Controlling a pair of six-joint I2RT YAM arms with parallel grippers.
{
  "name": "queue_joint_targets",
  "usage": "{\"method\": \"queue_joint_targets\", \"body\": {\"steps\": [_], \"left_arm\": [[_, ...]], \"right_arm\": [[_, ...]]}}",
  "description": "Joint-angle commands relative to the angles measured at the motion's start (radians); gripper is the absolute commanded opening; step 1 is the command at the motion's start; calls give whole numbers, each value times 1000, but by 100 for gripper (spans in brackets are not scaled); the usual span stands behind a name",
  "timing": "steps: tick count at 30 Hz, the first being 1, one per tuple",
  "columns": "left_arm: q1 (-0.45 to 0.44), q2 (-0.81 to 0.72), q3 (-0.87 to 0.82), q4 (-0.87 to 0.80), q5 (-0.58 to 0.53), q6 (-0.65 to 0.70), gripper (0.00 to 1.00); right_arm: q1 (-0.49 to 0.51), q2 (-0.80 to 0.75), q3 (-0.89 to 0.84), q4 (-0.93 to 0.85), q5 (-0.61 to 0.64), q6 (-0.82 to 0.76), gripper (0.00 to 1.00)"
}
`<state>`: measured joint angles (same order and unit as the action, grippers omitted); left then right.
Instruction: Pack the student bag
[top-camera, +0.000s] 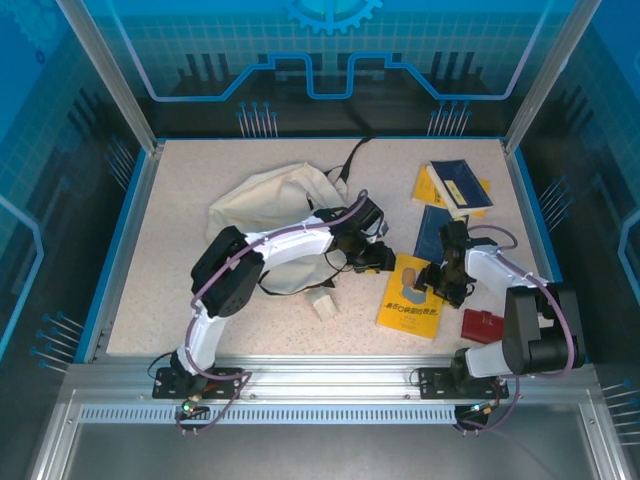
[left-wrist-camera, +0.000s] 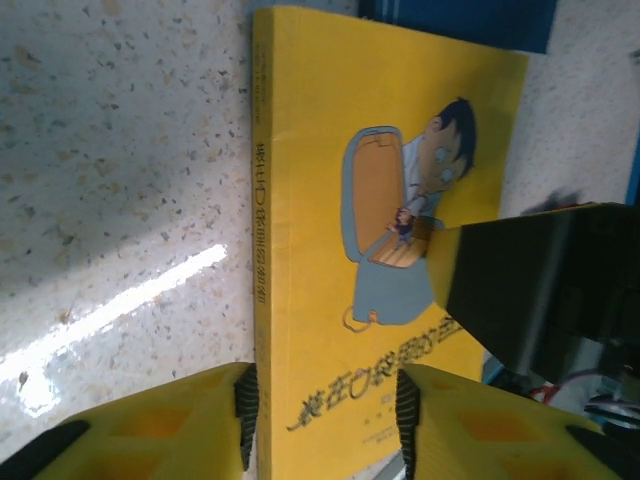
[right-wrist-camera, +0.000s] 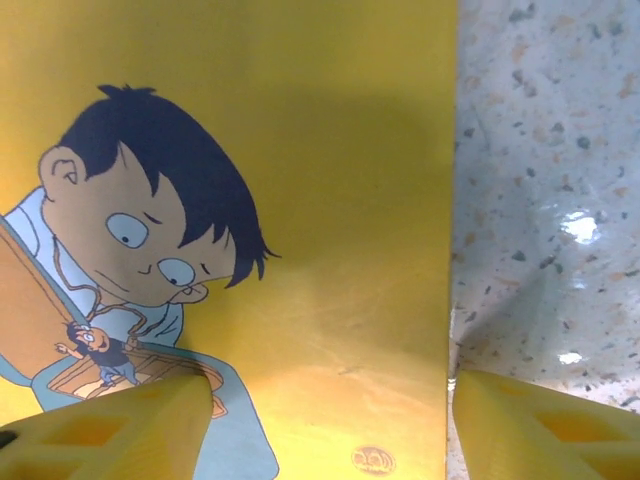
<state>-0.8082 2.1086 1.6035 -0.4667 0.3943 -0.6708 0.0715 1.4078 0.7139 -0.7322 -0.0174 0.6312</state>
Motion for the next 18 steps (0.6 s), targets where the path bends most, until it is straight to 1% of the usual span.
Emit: {"method": "queue_joint_targets", "body": {"steps": [1,3,6,9,13,15,17,18], "left_arm": [[-13,79,104,-97,12,60,39],[-21,118,142,-123,4,79,36],[-32,167,187,-154,2,92,35],[-42,195,221,-186,-29,111,35],[-49,221,254,-198,-34,125,34],[-52,241,281,-222,-57,132,33],[-57,258,303,-250,-85,139,32],[-58,264,308,-258,-94,141,31]], "right_arm": [[-6,34,-5,17,-29,-26,63],[-5,36,-5,20,-37,-30,61],[-5,36,-2,23,-50,-36,58],[-4,36,3,19,-62,-42,54],[11,33,22,3,-66,-47,49],[23,28,33,-5,-64,-44,48],[35,25,45,-11,-71,-41,43],[42,21,53,-17,-74,-38,43]]}}
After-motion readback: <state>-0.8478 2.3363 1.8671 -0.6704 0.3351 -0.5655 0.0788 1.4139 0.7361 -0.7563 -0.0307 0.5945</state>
